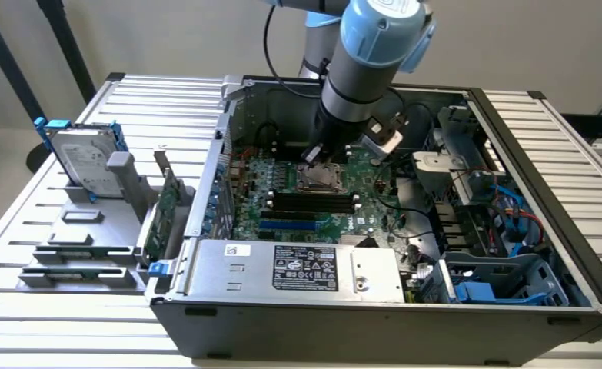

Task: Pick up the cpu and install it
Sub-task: 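Install the first cpu locking lever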

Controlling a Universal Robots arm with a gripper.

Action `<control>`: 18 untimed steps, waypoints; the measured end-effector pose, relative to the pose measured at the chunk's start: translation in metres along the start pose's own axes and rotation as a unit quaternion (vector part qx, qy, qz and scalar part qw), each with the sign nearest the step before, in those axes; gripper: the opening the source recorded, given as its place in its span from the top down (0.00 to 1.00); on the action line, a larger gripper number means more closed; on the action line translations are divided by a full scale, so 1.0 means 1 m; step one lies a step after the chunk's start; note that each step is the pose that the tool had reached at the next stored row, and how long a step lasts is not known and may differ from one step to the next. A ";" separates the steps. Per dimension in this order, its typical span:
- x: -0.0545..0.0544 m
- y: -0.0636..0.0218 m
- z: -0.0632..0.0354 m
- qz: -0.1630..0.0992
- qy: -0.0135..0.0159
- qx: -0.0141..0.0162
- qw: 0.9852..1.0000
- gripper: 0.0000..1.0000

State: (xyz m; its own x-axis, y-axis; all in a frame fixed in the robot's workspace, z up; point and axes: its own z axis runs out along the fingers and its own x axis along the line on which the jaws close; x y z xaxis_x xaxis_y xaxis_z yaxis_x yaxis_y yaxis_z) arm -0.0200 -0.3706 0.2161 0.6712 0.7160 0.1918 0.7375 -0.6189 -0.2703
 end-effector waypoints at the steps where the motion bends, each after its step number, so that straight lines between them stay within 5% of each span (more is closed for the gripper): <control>1: -0.003 -0.0003 -0.0008 0.000 0.000 0.000 1.000 0.89; 8: -0.018 -0.0015 -0.0080 0.000 0.000 0.000 1.000 0.89; 18: -0.033 -0.0007 -0.0306 0.000 0.000 0.000 1.000 0.89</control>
State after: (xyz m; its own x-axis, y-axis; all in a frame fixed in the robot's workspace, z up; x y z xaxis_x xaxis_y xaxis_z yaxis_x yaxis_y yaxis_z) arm -0.0406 -0.4040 0.2388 0.6712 0.7160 0.1919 0.7375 -0.6189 -0.2702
